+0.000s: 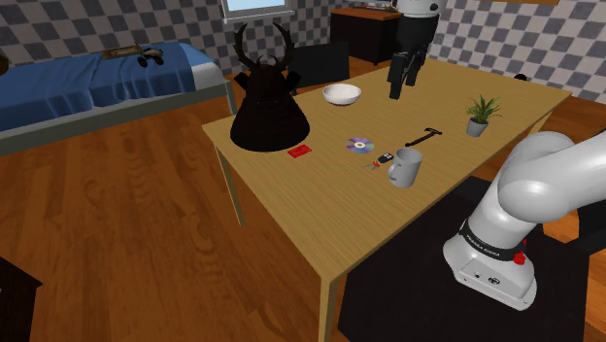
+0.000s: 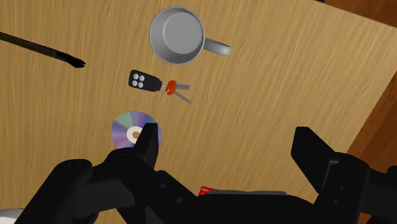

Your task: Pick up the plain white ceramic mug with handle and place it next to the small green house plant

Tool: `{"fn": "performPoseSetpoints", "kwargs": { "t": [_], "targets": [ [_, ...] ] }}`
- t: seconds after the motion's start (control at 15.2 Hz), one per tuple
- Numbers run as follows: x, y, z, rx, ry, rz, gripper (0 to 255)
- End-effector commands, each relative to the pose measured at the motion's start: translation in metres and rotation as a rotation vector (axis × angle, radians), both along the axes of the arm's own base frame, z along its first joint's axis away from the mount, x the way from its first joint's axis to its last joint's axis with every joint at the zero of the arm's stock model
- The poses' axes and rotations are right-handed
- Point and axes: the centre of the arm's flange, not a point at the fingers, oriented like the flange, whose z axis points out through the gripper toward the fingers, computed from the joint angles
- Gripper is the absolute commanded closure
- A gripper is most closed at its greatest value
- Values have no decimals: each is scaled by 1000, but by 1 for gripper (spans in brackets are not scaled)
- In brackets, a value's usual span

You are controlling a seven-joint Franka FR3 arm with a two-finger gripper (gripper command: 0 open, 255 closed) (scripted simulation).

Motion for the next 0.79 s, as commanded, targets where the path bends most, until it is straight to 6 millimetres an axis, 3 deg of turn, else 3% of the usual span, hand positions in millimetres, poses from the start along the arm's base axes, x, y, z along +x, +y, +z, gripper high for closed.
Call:
{"fn": "performPoseSetpoints", "kwargs": {
  "t": [0.0, 0.73],
  "targets": [
    [0, 0, 0, 0, 0, 0, 0],
    [-46, -70, -126, 34, -80, 7, 0]
  ]
}}
